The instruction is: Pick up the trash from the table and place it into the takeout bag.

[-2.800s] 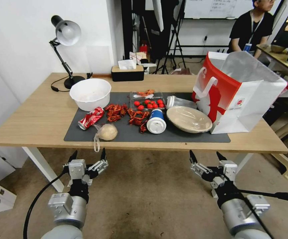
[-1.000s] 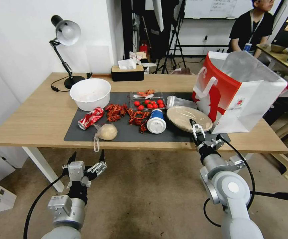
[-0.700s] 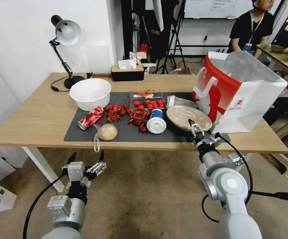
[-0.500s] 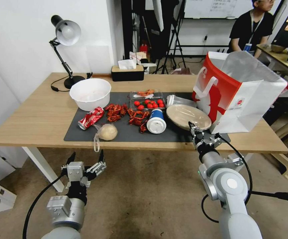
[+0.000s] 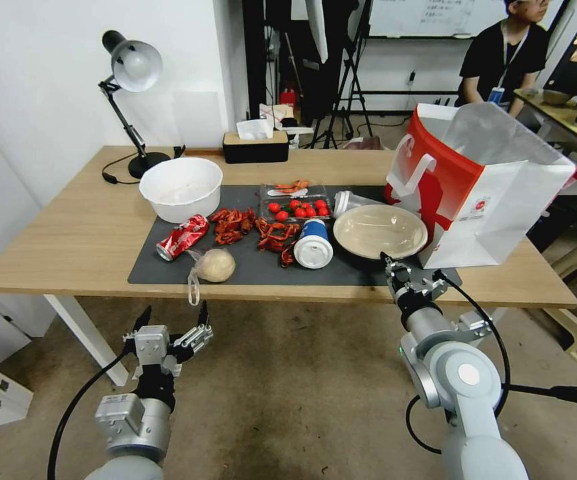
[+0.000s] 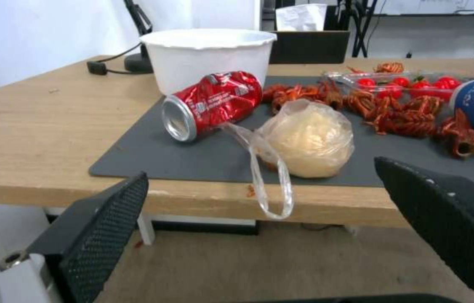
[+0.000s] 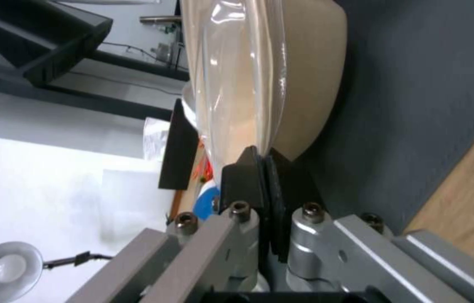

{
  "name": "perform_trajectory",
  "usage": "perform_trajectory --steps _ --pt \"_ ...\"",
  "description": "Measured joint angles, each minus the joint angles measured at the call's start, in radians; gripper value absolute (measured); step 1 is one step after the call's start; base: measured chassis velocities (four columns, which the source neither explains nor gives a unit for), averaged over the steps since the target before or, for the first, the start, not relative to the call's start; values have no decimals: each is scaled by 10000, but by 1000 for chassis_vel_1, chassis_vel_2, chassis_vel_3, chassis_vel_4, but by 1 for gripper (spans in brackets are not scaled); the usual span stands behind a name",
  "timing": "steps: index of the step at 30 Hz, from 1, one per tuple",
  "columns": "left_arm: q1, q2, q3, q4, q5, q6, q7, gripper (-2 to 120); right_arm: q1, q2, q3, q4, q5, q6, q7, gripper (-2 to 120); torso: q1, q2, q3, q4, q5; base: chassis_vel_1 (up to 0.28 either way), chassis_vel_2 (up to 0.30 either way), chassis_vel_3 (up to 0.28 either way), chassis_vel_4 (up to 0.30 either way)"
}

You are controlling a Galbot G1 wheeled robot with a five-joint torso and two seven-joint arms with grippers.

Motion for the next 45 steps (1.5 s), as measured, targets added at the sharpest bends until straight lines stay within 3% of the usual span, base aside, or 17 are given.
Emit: perform_trajectory --steps 16,26,31,36,45 --pt "-18 27 5 -12 22 -57 -2 100 -779 338 -54 835 366 -33 1 0 1 0 0 0 0 0 0 0 0" --pt "-18 9 33 2 44 -107 5 100 -1308 369 -220 1785 -361 -4 -363 0 0 0 -1 0 1 0 0 0 0" --pt "-30 21 33 12 48 -114 5 100 -1484 157 -222 2616 -1108 -7 -521 0 1 0 0 0 1 0 0 0 0" --pt "-62 61 17 24 47 -120 5 100 -1612 -304 -55 3520 -2141 -224 -1337 0 0 0 -1 -1 0 0 0 0 0" --pt "-54 79 -16 4 46 -120 10 100 -1381 -1014 416 3753 -3134 -97 -2193 0 1 0 0 0 3 0 0 0 0"
